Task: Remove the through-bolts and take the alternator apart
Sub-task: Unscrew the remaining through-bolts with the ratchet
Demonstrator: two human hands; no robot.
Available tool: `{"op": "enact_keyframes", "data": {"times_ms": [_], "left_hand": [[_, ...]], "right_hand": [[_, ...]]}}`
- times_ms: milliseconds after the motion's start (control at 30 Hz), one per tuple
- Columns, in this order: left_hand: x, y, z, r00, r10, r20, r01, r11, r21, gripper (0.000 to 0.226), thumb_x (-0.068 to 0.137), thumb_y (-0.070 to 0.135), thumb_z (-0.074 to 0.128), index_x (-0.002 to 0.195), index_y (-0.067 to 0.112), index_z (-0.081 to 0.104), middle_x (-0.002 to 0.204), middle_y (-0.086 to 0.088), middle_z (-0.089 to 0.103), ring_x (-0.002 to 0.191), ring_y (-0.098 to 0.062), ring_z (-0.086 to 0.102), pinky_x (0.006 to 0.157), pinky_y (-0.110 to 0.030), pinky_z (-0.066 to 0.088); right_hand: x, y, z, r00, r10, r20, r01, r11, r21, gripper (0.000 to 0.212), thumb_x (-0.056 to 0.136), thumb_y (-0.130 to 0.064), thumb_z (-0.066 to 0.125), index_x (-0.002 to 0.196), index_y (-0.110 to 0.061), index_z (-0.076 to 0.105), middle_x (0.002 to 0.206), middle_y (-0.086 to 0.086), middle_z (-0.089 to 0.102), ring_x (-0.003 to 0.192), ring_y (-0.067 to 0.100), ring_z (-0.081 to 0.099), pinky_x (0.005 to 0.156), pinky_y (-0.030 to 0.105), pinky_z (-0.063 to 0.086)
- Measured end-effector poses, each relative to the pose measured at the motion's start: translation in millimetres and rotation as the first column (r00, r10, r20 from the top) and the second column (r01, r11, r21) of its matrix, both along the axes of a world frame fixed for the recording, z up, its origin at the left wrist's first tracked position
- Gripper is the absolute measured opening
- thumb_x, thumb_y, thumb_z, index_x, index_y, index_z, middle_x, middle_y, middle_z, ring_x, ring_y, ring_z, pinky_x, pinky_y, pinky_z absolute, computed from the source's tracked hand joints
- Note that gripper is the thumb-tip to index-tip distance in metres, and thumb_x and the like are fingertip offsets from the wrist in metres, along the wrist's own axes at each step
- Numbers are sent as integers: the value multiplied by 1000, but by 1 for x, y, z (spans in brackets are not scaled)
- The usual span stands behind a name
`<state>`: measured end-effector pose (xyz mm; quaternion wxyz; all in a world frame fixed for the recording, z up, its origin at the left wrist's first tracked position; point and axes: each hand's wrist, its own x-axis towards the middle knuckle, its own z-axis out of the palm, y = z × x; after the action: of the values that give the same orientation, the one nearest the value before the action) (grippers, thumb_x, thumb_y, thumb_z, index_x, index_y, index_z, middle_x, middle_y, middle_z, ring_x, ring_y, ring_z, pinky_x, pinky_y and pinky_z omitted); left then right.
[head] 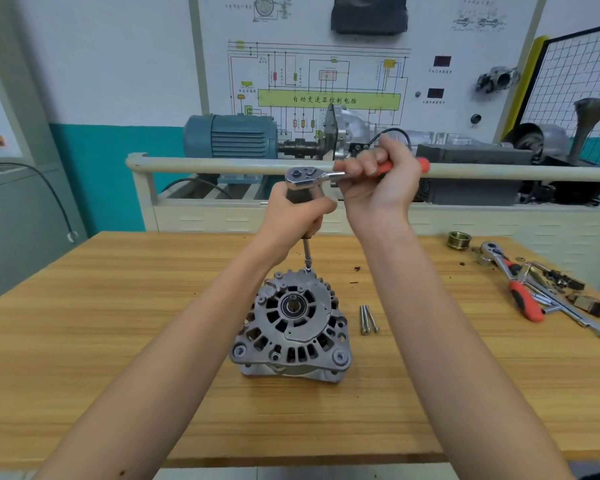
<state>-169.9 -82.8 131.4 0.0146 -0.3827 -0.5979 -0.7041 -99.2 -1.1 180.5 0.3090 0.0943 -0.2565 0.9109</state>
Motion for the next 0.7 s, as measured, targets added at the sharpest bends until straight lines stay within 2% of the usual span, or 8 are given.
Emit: {"op": "enact_keyframes", "data": {"times_ms": [133,200,267,367,467,533,600,700], "left_hand": [[-2,-2,4,975,-211,-70,203,973,-110,37,73,5,63,44,22,48,39,3,38,35,-17,34,43,-22,32],[0,3,4,972,-229,-56,220,967,-132,39,73,7,63,42,23,46,39,1,35,35,-17,30,42,-21,29],[1,8,3,984,-175,-29,171,980,-106,41,72,8,61,39,22,42,38,0,32,35,-15,24,42,-19,23],[-1,12,0,999,-38,27,39,999,-23,42,76,0,57,42,20,42,36,3,32,33,-13,24,40,-17,22],[-1,18,2,982,159,106,-163,986,34,35,82,-3,55,54,13,43,40,3,34,37,-11,25,41,-20,21],[0,20,4,970,199,142,-206,978,35,29,84,1,57,59,13,48,43,3,35,40,-11,25,42,-22,22],[-1,18,6,975,172,144,-174,985,2,29,82,1,58,58,13,48,43,2,35,39,-11,25,43,-23,22],[-3,9,5,998,51,47,-48,997,-65,34,72,3,60,47,18,42,39,1,36,35,-14,27,43,-21,24]], "right_hand": [[-13,20,16,955,266,129,-265,964,-20,43,95,-10,41,54,-18,32,37,-7,28,28,10,30,36,16,38],[-14,23,17,946,300,124,-295,954,-51,41,94,-9,43,56,-19,31,36,-8,29,27,9,29,34,15,35],[-11,21,12,972,216,91,-210,975,-73,40,94,-10,43,56,-18,32,36,-8,29,28,8,29,36,16,36],[-1,8,-7,1000,-5,-28,2,994,-105,38,97,-13,40,59,-16,33,40,-5,31,34,12,34,46,21,42],[10,-14,-27,963,-206,-170,201,978,-47,37,99,-11,39,62,-13,37,44,1,39,42,17,45,58,32,51],[14,-24,-34,922,-301,-244,320,946,43,35,100,-9,39,65,-12,39,47,2,44,48,19,51,65,37,53],[15,-25,-33,915,-311,-258,339,938,73,35,100,-7,39,65,-11,40,46,3,45,48,19,52,65,36,53],[11,-9,-19,975,-160,-155,163,987,9,37,98,-10,40,61,-12,37,43,1,39,41,18,45,54,31,52]]}}
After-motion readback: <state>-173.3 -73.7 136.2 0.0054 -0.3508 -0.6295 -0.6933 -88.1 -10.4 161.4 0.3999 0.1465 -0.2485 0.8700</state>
